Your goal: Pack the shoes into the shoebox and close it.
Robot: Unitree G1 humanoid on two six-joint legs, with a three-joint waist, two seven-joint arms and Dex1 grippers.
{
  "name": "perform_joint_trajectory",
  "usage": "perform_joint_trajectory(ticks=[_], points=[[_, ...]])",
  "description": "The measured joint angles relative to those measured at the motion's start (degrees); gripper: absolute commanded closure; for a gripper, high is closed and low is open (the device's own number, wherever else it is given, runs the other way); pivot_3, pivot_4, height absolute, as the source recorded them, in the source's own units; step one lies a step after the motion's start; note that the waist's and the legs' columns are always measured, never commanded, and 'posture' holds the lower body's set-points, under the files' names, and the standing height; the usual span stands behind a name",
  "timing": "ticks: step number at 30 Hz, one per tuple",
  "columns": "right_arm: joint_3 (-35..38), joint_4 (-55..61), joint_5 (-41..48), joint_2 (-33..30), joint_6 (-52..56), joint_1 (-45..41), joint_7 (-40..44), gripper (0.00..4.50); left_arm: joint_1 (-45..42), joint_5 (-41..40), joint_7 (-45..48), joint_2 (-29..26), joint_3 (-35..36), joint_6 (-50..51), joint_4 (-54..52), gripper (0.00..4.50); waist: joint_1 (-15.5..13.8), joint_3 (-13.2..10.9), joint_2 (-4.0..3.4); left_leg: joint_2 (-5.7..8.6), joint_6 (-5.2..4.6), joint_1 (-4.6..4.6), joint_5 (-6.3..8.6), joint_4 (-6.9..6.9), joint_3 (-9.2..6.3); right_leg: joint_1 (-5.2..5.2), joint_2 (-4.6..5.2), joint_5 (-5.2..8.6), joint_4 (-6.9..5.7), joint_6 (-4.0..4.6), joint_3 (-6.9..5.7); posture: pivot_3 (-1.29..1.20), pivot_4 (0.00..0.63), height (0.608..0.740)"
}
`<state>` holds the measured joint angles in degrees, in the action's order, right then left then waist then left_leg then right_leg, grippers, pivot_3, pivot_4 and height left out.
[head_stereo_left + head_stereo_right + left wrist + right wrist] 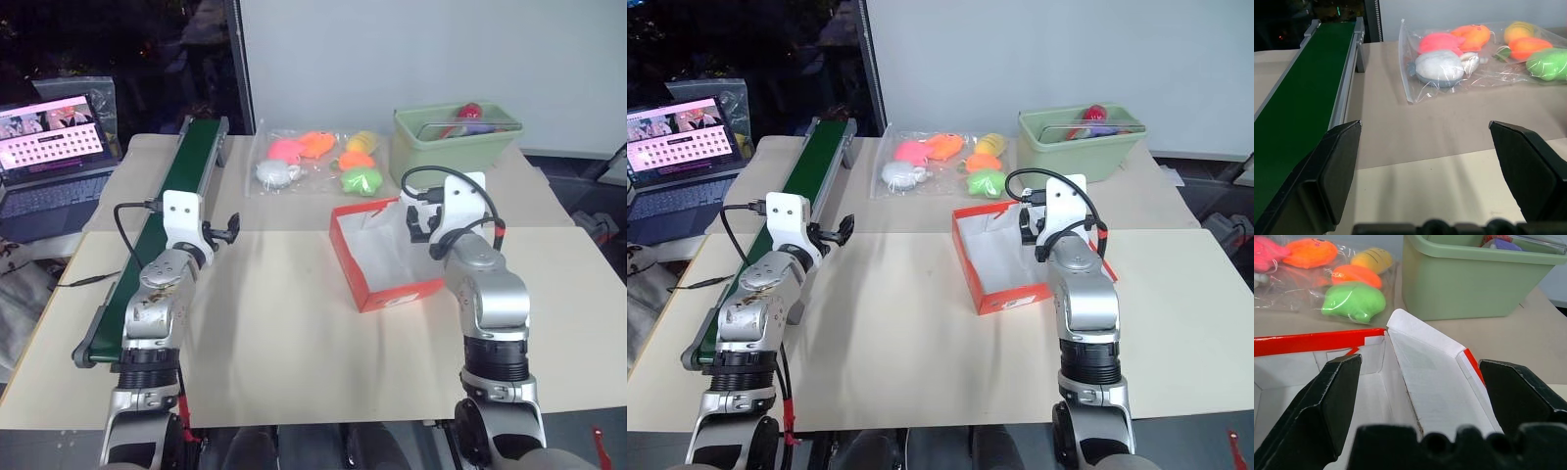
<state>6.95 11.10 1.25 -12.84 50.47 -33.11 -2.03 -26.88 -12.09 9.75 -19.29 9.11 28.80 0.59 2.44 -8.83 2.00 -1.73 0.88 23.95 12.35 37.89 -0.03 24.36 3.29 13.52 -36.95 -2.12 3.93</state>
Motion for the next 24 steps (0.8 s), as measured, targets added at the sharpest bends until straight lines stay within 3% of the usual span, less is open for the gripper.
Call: perform_joint_trajectory(ticks=[4,13,19,24], points=[[-0.69,0.28,0.15,0.49,-0.02,0.1,0.76,0.0,0.65,0.1,2.54,-2.83,0.03,-0.11,-0.41,0.03,0.32,0.0,0.0,-0.03,0.0,-0.01,0.0,-0.01,0.02,0.03,-0.04,0.0,0.0,0.0,0.02,0.0,0.15,0.729],[-11.79,3.13,8.93,0.28,-5.19,-4.93,20.75,0.0,10.02,-4.65,11.66,-16.98,12.81,0.06,-3.82,0.03,1.54,-0.03,-0.03,-0.11,0.0,-0.15,0.01,-0.09,0.05,0.0,-0.06,0.03,0.01,0.02,0.05,0.0,0.15,0.729],[-16.58,5.88,17.59,0.82,-4.87,-5.97,32.63,0.0,20.67,-9.2,16.48,-18.29,18.47,2.19,-7.71,0.03,0.12,-0.06,0.1,-0.11,0.0,-0.15,0.01,-0.07,0.03,-0.07,0.06,0.03,0.09,0.03,-0.06,0.0,0.15,0.729],[-21.64,5.26,18.31,-1.78,-4.86,-4.35,38.21,0.0,23.42,-9.98,16.06,-17.95,19.07,3.74,-9.58,0.03,-0.19,-0.07,0.12,-0.1,0.01,-0.18,0.01,-0.07,0.02,-0.07,0.04,0.05,0.03,0.08,-0.09,0.0,0.15,0.729]])
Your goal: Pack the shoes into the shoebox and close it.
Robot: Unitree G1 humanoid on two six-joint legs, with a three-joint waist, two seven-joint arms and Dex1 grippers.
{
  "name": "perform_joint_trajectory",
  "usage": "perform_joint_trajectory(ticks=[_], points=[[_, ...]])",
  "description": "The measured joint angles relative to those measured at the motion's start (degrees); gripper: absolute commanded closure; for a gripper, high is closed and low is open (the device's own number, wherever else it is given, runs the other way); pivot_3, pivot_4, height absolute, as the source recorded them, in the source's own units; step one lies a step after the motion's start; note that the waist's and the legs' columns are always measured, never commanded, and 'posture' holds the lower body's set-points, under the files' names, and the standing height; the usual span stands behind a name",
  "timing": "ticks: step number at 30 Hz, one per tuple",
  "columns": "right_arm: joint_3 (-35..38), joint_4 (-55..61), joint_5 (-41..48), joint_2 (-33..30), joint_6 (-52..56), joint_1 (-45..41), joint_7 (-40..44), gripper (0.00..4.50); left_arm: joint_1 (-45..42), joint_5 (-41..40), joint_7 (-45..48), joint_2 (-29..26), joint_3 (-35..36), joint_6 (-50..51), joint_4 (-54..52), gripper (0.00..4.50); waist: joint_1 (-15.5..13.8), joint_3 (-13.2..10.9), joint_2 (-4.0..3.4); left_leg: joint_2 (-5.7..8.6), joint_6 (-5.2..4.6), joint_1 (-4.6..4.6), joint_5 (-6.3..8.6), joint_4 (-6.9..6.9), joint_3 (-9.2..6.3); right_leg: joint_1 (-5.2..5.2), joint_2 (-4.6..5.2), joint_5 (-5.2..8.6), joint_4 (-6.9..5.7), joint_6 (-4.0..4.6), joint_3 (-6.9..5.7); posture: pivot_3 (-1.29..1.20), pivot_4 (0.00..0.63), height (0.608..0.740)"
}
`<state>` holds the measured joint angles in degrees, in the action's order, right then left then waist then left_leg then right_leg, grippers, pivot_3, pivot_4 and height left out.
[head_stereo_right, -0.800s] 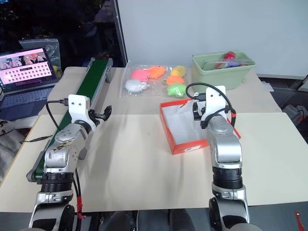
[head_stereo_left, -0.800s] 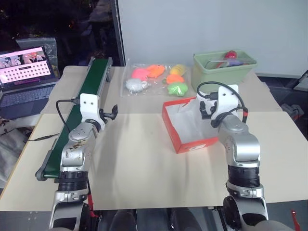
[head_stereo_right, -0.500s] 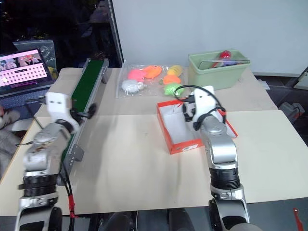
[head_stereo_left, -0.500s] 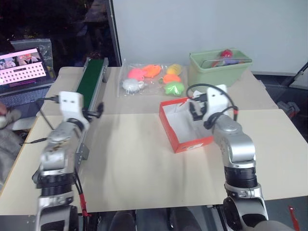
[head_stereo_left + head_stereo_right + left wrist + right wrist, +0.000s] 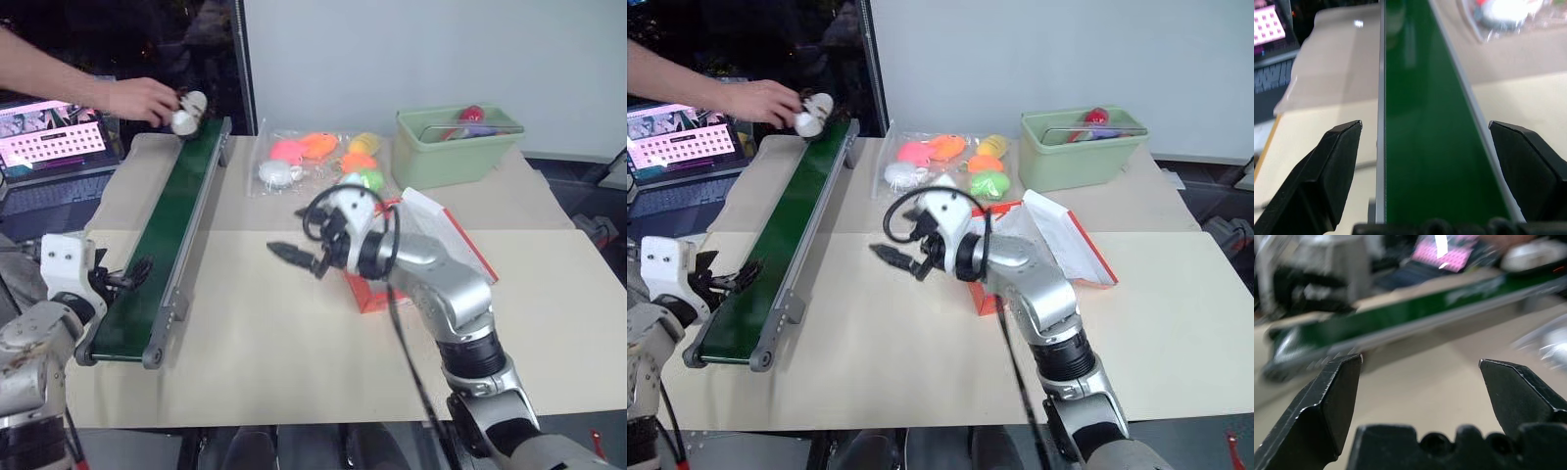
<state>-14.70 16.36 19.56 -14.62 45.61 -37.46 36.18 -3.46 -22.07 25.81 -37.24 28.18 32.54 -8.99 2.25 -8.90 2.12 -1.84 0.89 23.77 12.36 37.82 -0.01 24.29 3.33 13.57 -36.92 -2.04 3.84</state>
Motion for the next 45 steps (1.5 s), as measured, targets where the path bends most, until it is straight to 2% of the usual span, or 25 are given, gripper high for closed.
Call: perform_joint_trajectory(ticks=[5,13,27,45], points=[[-0.1,-0.22,-0.44,-2.14,-0.3,3.22,0.21,0.0,1.85,-0.98,-0.14,1.12,-0.01,1.31,-2.67,0.03,0.17,0.01,0.03,-0.01,0.0,0.02,0.01,-0.02,0.01,0.05,-0.01,0.02,0.01,0.02,0.01,0.0,0.15,0.729],[-0.14,-0.72,-2.43,-1.88,-0.3,4.08,-2.78,0.0,1.69,-0.73,-0.51,1.9,-2.67,1.31,-2.57,0.03,0.3,0.01,0.03,-0.01,0.0,-0.02,0.01,-0.01,0.02,0.04,-0.04,0.02,-0.05,0.04,0.02,0.0,0.15,0.729],[-0.13,-1.38,-4.86,-1.26,-0.3,4.22,-7.33,0.0,-0.83,3.56,-2.16,0.4,-5.07,1.27,2.32,0.03,0.31,0.01,0.04,-0.01,0.0,-0.02,0.01,-0.01,0.02,0.05,-0.04,0.02,-0.06,0.04,0.02,0.0,0.15,0.729],[0.11,-1.15,-4.91,-0.58,-0.2,4.62,-9.93,0.0,-4.56,4.02,-2.58,0.39,-5.04,1.19,7.25,0.03,0.28,0.01,0.04,-0.01,0.0,-0.01,0.01,-0.01,0.02,0.05,-0.04,0.02,-0.05,0.04,0.02,0.0,0.15,0.729]])
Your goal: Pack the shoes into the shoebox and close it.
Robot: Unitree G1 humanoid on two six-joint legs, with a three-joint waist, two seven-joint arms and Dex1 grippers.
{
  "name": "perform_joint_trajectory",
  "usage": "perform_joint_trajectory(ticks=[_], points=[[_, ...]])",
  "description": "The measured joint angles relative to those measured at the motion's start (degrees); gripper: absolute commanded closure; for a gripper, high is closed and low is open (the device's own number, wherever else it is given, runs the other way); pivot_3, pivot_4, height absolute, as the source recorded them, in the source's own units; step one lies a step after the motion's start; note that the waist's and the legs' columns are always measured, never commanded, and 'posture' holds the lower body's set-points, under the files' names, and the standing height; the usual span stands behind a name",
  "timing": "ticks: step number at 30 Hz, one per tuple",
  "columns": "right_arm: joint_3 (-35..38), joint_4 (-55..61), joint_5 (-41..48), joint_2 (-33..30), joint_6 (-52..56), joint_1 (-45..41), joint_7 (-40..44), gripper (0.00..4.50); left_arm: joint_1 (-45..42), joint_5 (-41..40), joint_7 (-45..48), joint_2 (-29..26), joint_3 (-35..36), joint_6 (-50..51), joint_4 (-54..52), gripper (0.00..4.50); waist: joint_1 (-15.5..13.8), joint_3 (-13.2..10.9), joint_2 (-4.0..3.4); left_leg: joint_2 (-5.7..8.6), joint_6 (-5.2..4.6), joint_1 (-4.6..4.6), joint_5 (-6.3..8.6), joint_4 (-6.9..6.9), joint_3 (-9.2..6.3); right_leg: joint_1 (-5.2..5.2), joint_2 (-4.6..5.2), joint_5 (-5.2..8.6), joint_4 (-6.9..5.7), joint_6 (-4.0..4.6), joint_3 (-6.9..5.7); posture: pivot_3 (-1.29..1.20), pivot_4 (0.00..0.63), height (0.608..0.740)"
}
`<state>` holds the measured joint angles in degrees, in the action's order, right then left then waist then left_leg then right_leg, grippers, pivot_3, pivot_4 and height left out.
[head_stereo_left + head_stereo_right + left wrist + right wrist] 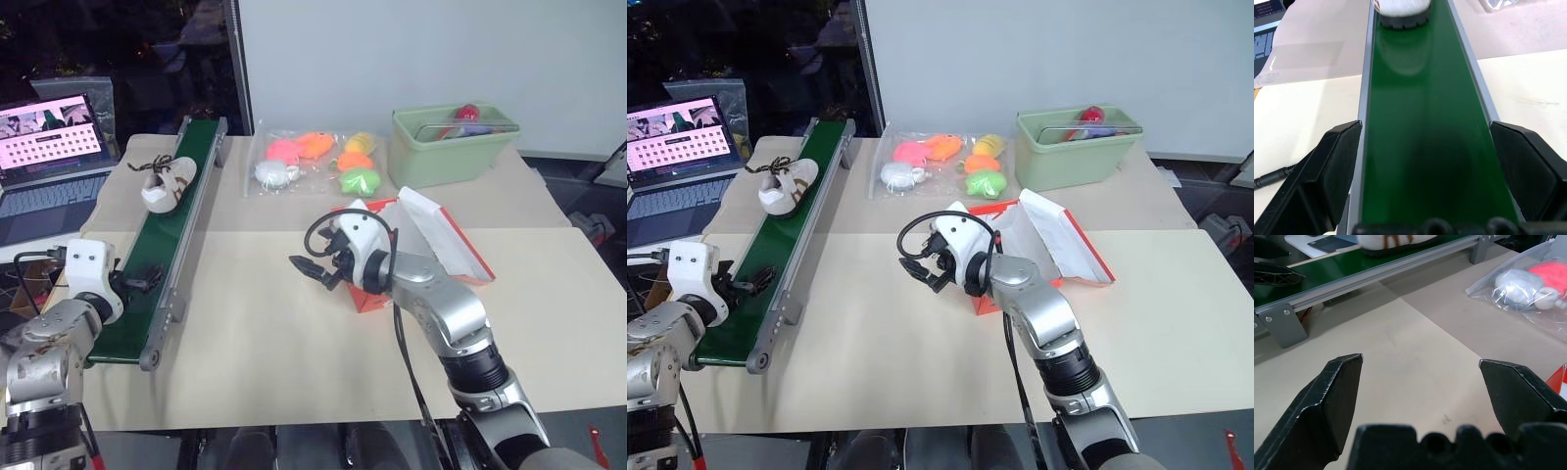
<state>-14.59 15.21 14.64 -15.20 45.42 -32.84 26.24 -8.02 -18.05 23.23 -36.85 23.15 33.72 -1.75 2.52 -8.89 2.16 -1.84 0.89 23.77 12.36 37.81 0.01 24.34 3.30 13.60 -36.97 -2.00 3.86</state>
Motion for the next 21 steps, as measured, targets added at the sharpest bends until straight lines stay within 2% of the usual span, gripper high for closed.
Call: perform_joint_trajectory(ticks=[19,21], points=[[2.03,1.49,0.13,0.06,1.05,0.03,-1.61,0.0,-2.84,1.88,1.66,-0.05,-2.9,-0.95,3.76,0.03,-0.08,0.0,0.0,0.0,0.0,0.0,0.0,0.0,0.0,0.0,0.0,0.0,-0.01,0.0,0.0,0.0,0.15,0.729],[2.32,1.65,0.14,0.14,1.23,0.03,-1.67,0.0,-3.01,1.87,1.96,-0.05,-2.99,-0.62,3.76,0.56,-0.26,0.0,0.0,0.01,0.0,0.0,0.0,0.0,-0.01,-0.01,0.0,0.0,-0.01,0.0,0.0,0.0,0.15,0.729]])
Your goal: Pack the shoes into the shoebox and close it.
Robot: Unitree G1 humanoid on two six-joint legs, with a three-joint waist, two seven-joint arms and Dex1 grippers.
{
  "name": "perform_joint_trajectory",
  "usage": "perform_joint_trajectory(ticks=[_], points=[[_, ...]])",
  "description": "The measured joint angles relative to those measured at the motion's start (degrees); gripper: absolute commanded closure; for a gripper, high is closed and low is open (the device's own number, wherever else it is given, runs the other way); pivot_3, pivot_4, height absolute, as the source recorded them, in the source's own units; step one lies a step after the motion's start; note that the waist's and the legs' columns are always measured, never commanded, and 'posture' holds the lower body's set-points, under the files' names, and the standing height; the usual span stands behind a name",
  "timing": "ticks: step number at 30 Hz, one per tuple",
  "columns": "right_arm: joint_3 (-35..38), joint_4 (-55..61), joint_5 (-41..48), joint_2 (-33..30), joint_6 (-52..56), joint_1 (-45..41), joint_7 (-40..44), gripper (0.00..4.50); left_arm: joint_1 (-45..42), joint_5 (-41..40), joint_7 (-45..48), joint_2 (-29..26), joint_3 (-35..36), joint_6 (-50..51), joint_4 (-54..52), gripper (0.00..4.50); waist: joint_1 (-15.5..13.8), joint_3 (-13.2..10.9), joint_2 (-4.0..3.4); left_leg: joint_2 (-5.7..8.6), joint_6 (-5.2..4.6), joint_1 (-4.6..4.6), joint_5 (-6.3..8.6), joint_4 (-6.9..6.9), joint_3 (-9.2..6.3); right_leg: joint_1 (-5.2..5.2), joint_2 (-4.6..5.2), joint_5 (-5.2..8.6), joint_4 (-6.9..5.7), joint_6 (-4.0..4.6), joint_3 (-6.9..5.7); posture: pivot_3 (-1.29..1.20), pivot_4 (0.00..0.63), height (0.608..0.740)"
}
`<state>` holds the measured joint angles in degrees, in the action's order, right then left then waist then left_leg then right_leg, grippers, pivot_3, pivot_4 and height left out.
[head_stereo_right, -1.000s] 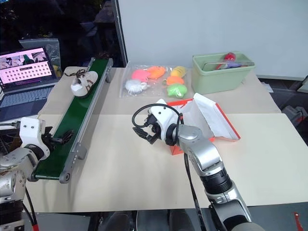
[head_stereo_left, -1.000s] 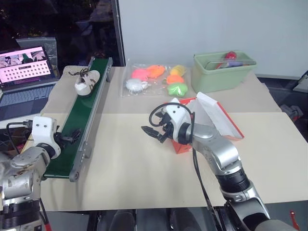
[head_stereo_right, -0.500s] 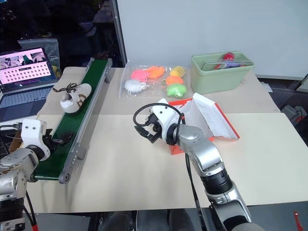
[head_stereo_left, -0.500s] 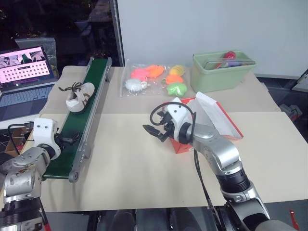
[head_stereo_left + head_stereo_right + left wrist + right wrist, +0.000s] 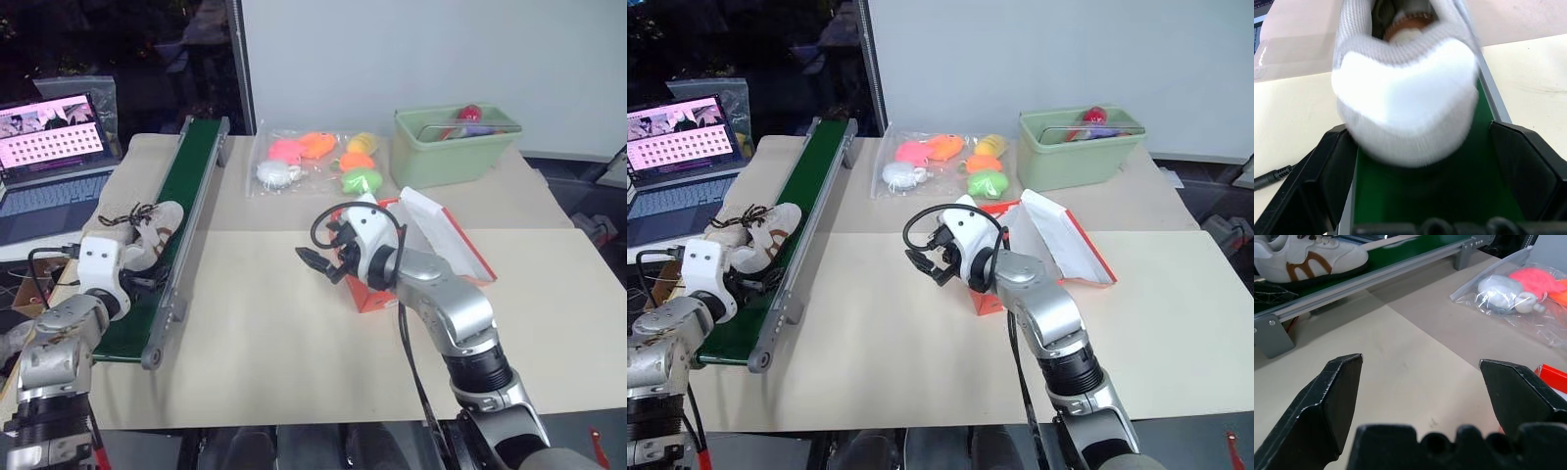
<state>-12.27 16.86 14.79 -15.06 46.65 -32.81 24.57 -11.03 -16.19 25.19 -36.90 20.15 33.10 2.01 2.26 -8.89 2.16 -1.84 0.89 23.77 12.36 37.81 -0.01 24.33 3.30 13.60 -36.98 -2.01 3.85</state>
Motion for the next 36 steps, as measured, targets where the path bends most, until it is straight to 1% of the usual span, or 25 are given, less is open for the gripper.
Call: perform_joint_trajectory(ticks=[1,4,5,7,14,16,18,20,22,23,24,25,26,27,28,29,30,32,36], points=[[0.19,0.07,0.01,0.07,0.1,0.0,-0.04,0.0,-0.14,-0.01,0.2,0.0,-0.03,0.38,0.0,0.72,-0.1,0.0,0.0,0.01,0.0,0.0,0.0,0.0,0.0,-0.01,0.0,0.0,0.0,0.0,0.0,0.0,0.15,0.729],[0.97,0.52,0.05,0.13,0.35,-0.01,-0.14,0.0,-0.3,-0.95,1.33,0.01,-0.22,1.23,-0.13,1.75,-0.2,0.0,0.0,0.02,0.0,0.0,0.0,0.01,0.0,-0.02,0.01,0.0,0.0,0.0,0.0,0.0,0.15,0.729],[1.41,0.7,0.05,0.15,0.43,-0.04,-0.17,0.0,-0.41,-1.08,1.67,0.01,-0.43,1.64,-0.34,1.98,-0.21,0.0,0.0,0.02,0.0,0.0,0.0,0.01,0.0,-0.02,0.01,0.0,0.0,0.0,-0.01,0.0,0.15,0.729],[1.91,0.72,0.04,0.15,0.64,-0.14,-0.36,0.0,-0.8,-1.17,1.96,0.01,-0.78,2.17,-0.42,2.09,-0.18,0.0,0.0,0.01,0.0,-0.01,0.0,0.01,0.0,-0.02,0.0,0.0,0.0,0.0,0.0,0.0,0.15,0.729],[2.12,0.72,0.05,0.35,0.89,-0.6,-0.88,0.0,-1.58,-0.89,1.34,0.16,-1.23,2.77,-0.41,2.09,-0.24,0.0,0.0,0.02,0.0,-0.01,0.0,0.02,0.0,-0.03,0.0,0.0,-0.02,0.0,0.0,0.0,0.15,0.729],[2.13,0.69,0.03,0.4,0.89,-0.62,-0.95,0.0,-2.4,-0.66,-0.63,1.78,-1.05,2.38,-0.52,2.09,-0.28,0.0,0.0,0.03,0.0,0.0,0.0,0.02,0.0,-0.02,0.02,0.0,0.0,0.0,-0.01,0.0,0.15,0.729],[2.43,0.46,0.04,1.16,0.9,-0.74,-1.1,0.0,-4.21,0.13,-5.18,5.86,-0.96,0.93,-2.1,2.09,-0.4,-0.02,0.05,0.03,0.0,0.07,0.0,0.02,-0.02,0.0,0.03,0.0,0.02,0.0,-0.01,0.0,0.15,0.729],[2.92,-0.37,0.73,3.18,1.24,-1.44,-1.45,0.0,-6.45,1.23,-9.34,8.26,-1.26,-1.36,-4.8,2.09,-0.46,-0.09,0.26,-0.01,0.0,0.11,0.0,0.02,-0.04,0.05,-0.01,-0.01,0.0,0.01,-0.01,0.0,0.15,0.729],[6.67,-1.97,3.61,7.5,3.12,-2.13,-2.89,0.0,-8.34,4.58,-13.19,9.84,-3.09,-3.34,-8.8,2.09,-0.34,-0.07,0.28,0.02,0.0,0.11,0.0,0.02,-0.03,0.04,0.04,-0.02,-0.01,0.01,0.0,0.0,0.15,0.729],[10.61,-3.91,6.62,11.35,5.43,-2.82,-4.54,0.0,-9.13,6.3,-14.76,11.54,-5.52,-4.59,-11.9,2.09,-0.37,-0.07,0.29,0.02,0.01,0.11,0.0,0.01,-0.03,0.02,0.06,-0.03,-0.03,-0.01,0.0,0.0,0.15,0.729],[13.34,-5.28,8.53,13.67,7.12,-3.28,-5.7,0.0,-9.58,7.17,-15.5,12.72,-7.07,-5.34,-13.94,2.09,-0.38,-0.06,0.3,0.02,0.01,0.11,0.0,0.01,-0.03,0.0,0.07,-0.04,-0.09,-0.01,0.0,0.0,0.15,0.729],[16.9,-7.14,11.94,17.24,9.82,-4.18,-7.32,0.0,-9.72,7.57,-15.57,13.93,-9.89,-5.71,-15.85,2.09,-0.38,-0.06,0.29,0.03,0.01,0.11,0.01,0.01,-0.03,0.01,0.09,-0.04,-0.11,-0.01,0.01,0.0,0.15,0.729],[22.31,-9.99,18.23,20.47,13.77,-5.62,-10.04,0.0,-10.0,7.35,-15.33,16.96,-12.83,-5.58,-17.29,2.09,-0.35,-0.06,0.28,-0.04,0.01,0.11,0.0,0.0,-0.07,-0.02,0.11,-0.08,-0.14,-0.02,0.01,0.0,0.15,0.729],[24.87,-11.44,21.72,20.46,15.83,-6.09,-11.27,0.0,-9.86,6.91,-14.93,18.76,-14.89,-5.44,-18.09,2.09,-0.57,-0.06,0.28,-0.02,0.01,0.11,0.0,0.0,-0.08,-0.07,0.13,-0.09,-0.13,-0.04,-0.02,0.0,0.15,0.729],[31.09,-14.92,28.94,20.52,19.3,-7.25,-14.98,0.0,-8.83,5.75,-13.76,20.74,-17.75,-5.03,-19.31,2.09,-0.75,-0.06,0.28,-0.02,0.0,0.14,0.0,0.01,-0.1,-0.08,0.14,-0.11,-0.11,-0.04,-0.06,0.0,0.15,0.729],[32.87,-15.98,30.82,20.52,20.02,-7.53,-15.97,0.0,-8.57,5.45,-13.49,21.22,-18.23,-4.81,-19.54,2.09,-0.77,-0.06,0.28,-0.02,0.0,0.15,0.0,0.01,-0.1,-0.08,0.16,-0.12,-0.11,-0.04,-0.06,0.0,0.15,0.729],[37.74,-18.66,35.61,20.52,21.68,-8.01,-18.9,0.0,-7.73,4.67,-12.67,21.98,-19.67,-4.22,-20.15,2.09,-0.71,-0.06,0.28,0.01,0.0,0.19,0.0,0.01,-0.06,-0.01,0.12,-0.12,-0.08,-0.03,-0.05,0.0,0.15,0.729],[40.28,-20.82,40.99,20.5,24.13,-8.46,-22.31,0.0,-6.39,4.65,-11.29,21.84,-21.49,-3.98,-21.29,2.09,0.32,-0.09,0.22,0.0,-0.01,0.21,0.0,0.0,0.0,0.09,0.02,-0.1,-0.06,-0.01,0.01,0.0,0.15,0.729],[40.14,-21.95,46.85,20.46,25.25,-9.87,-26.15,0.0,-6.39,3.74,-10.21,22.74,-22.86,-2.69,-22.73,2.09,1.11,-0.12,0.15,-0.05,-0.02,0.16,-0.01,0.0,-0.02,0.11,-0.12,-0.07,-0.04,0.01,0.06,0.0,0.15,0.729]])
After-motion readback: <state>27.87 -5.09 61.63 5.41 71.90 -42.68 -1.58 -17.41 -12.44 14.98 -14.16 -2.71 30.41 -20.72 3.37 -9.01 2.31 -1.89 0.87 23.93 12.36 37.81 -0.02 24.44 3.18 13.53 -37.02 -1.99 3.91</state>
